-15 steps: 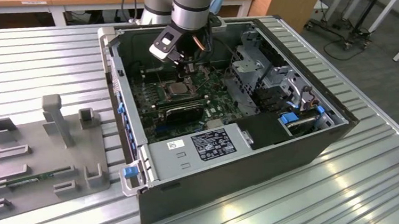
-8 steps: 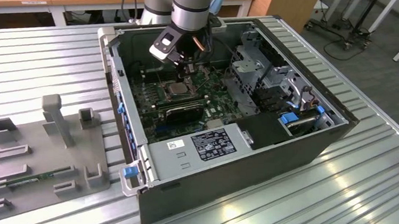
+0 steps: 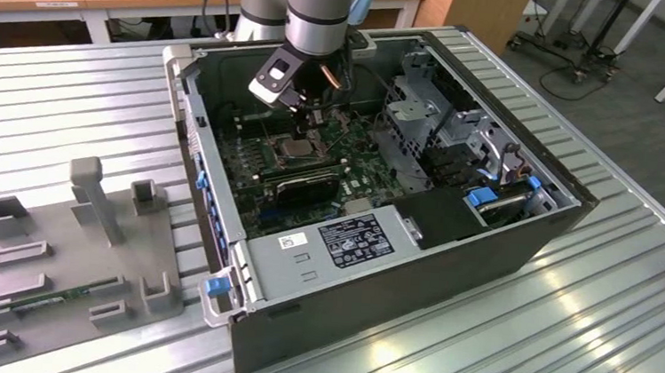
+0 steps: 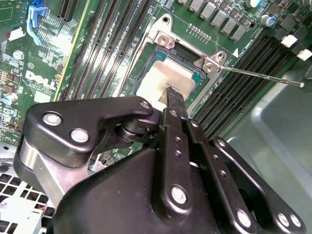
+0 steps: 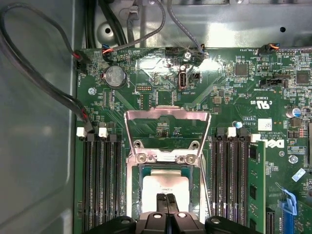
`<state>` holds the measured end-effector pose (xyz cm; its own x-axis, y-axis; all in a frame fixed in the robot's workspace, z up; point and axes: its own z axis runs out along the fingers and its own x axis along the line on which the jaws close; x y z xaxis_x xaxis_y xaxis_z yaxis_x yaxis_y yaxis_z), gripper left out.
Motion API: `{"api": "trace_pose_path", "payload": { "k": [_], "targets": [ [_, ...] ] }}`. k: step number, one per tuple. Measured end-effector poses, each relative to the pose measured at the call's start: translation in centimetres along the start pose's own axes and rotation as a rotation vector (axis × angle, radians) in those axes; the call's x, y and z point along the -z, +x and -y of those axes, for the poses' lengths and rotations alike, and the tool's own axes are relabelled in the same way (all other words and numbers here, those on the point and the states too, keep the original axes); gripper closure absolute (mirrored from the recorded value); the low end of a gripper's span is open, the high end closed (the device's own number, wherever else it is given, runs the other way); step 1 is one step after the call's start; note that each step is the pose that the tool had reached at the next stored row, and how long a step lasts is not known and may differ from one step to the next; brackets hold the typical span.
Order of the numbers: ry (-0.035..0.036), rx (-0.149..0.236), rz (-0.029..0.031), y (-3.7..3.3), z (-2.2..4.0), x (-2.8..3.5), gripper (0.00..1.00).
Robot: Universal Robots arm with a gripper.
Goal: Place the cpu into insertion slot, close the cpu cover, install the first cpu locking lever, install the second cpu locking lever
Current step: 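Place the cpu into insertion slot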
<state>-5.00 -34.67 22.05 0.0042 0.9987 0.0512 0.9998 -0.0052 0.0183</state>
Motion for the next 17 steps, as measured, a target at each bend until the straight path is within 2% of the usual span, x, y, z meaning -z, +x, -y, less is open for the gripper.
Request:
{"api": "trace_pose_path", "payload": {
  "k": [7, 14, 17],
  "targets": [
    [-0.0002, 0.000, -0.0004, 0.14, 0.00, -0.19, 0.89],
    [-0.0001, 0.000, -0.0004, 0.22, 0.02, -1.24, 0.89],
    [0.0001, 0.000, -0.0001, 0.22, 0.03, -1.31, 0.89]
  ]
}}
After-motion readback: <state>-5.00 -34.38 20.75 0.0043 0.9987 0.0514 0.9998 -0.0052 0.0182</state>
